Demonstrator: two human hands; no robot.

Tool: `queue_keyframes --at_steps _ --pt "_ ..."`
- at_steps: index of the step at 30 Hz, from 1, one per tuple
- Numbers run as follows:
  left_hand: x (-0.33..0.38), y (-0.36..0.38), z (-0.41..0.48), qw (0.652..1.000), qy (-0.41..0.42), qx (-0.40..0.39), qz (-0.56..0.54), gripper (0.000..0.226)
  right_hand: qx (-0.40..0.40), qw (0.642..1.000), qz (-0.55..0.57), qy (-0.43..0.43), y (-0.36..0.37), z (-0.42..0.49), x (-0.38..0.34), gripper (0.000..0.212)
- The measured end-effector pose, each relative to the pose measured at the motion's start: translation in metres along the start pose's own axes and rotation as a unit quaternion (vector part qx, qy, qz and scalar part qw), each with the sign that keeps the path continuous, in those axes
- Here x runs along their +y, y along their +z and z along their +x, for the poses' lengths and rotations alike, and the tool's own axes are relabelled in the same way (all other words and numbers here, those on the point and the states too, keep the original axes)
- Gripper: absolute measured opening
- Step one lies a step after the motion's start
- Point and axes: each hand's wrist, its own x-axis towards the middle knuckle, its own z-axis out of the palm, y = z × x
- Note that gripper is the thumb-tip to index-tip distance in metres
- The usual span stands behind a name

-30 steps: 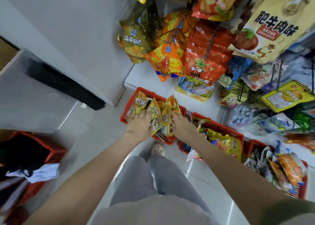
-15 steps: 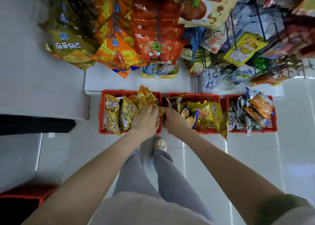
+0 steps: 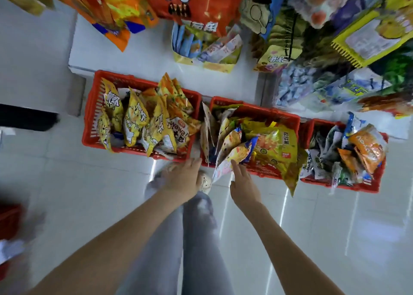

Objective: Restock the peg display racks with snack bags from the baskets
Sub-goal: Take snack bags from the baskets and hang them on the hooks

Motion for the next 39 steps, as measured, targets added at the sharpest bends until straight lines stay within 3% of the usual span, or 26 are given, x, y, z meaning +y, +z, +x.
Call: queue_keyframes --at_steps 3,7,10,13,15,18,21,25,30,34,37,39 --pt "0.002 0.058 0.043 0.999 -0.018 0.0 -0.045 0.038 0.036 0.998 -0.001 -0.045 0.017 0.054 0.02 0.076" --pt "0.015 0.106 0.088 0.991 -0.092 -0.043 -0.091 0.05 0.038 0.994 -0.054 -0.088 0.031 0.119 0.029 0.088" --pt "0.023 0.125 0.114 0.934 -0.147 -0.096 -0.312 0.06 0.034 0.983 -0.108 -0.141 0.041 0.155 0.037 0.069" --pt "0.03 0.13 0.132 0.896 -0.178 -0.045 -0.405 0.048 0.071 0.96 -0.166 -0.213 0.049 0.17 0.046 0.036" --pt "0.036 0.127 0.136 0.908 -0.197 0.013 -0.369 0.035 0.132 0.947 -0.163 -0.244 0.048 0.169 0.055 0.028" --pt "0.051 0.119 0.124 0.951 -0.148 0.074 -0.262 0.025 0.185 0.954 -0.062 -0.226 0.032 0.151 0.069 0.015" --pt "0.077 0.091 0.098 0.941 -0.102 0.111 -0.303 0.016 0.176 0.973 0.062 -0.138 0.0 0.121 0.075 0.01" --pt "0.102 0.049 0.065 0.945 -0.057 0.149 -0.287 0.016 0.175 0.974 0.138 -0.044 -0.049 0.075 0.071 0.01" --pt "0.124 -0.041 0.017 0.946 0.024 0.163 -0.279 0.022 0.2 0.939 0.28 0.011 -0.129 0.005 0.043 0.014" --pt "0.131 -0.136 -0.026 0.961 0.122 0.177 -0.174 0.029 0.212 0.907 0.364 -0.002 -0.202 -0.063 -0.005 0.01" --pt "0.134 -0.205 -0.068 0.962 0.164 0.19 -0.111 0.029 0.216 0.888 0.405 -0.033 -0.252 -0.114 -0.047 0.047" --pt "0.135 -0.246 -0.098 0.961 0.172 0.202 -0.075 0.028 0.22 0.877 0.421 -0.071 -0.281 -0.144 -0.075 0.054"
